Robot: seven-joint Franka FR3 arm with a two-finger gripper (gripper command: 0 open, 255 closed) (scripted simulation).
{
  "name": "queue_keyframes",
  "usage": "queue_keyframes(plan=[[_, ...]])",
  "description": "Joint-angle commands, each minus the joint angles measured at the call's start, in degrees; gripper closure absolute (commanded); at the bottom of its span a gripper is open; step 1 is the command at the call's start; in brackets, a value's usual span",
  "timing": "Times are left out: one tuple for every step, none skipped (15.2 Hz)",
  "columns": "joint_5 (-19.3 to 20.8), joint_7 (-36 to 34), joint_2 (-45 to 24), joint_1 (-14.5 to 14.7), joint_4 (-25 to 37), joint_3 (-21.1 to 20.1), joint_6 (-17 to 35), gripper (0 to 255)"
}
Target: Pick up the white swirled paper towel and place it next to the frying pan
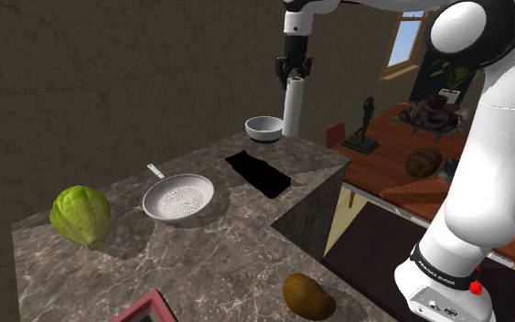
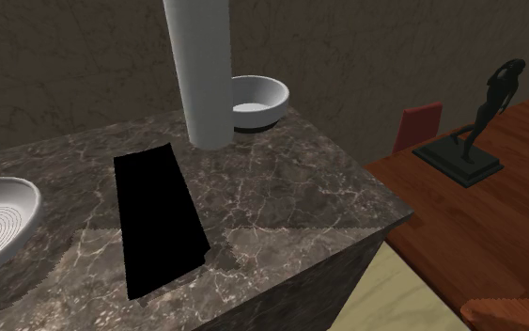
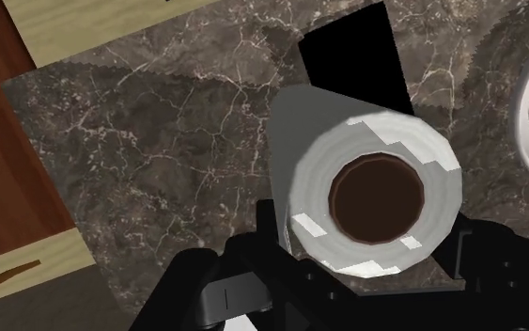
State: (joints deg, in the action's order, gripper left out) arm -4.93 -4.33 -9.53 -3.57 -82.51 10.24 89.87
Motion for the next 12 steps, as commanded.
queue_keyframes(plan=[[0.2, -2.7, 0.9, 1.5, 0.4, -1.0, -1.2, 255], [0.3, -3.9, 1.1, 2.2, 0.9, -1.5, -1.8, 255], [0.4, -5.2, 1.3, 2.9, 1.4, -2.0, -2.3, 255], [0.4, -6.5, 1.3, 3.6, 2.0, -2.5, -2.9, 255], [0.4, -7.7, 1.3, 4.3, 2.7, -3.0, -3.5, 255], [0.5, -9.0, 1.3, 5.0, 3.5, -3.6, -4.2, 255], [0.5, -10.2, 1.1, 5.7, 4.4, -4.1, -4.9, 255], [0.5, -11.5, 0.9, 6.4, 5.4, -4.6, -5.5, 255], [0.5, -12.8, 0.6, 7.1, 6.5, -5.1, -6.3, 255], [0.5, -14.1, 0.3, 7.8, 7.7, -5.6, -7.0, 255], [0.6, -15.3, -0.2, 8.6, 9.0, -6.1, -7.8, 255], [0.6, -16.6, -0.7, 9.3, 10.4, -6.6, -8.6, 255]])
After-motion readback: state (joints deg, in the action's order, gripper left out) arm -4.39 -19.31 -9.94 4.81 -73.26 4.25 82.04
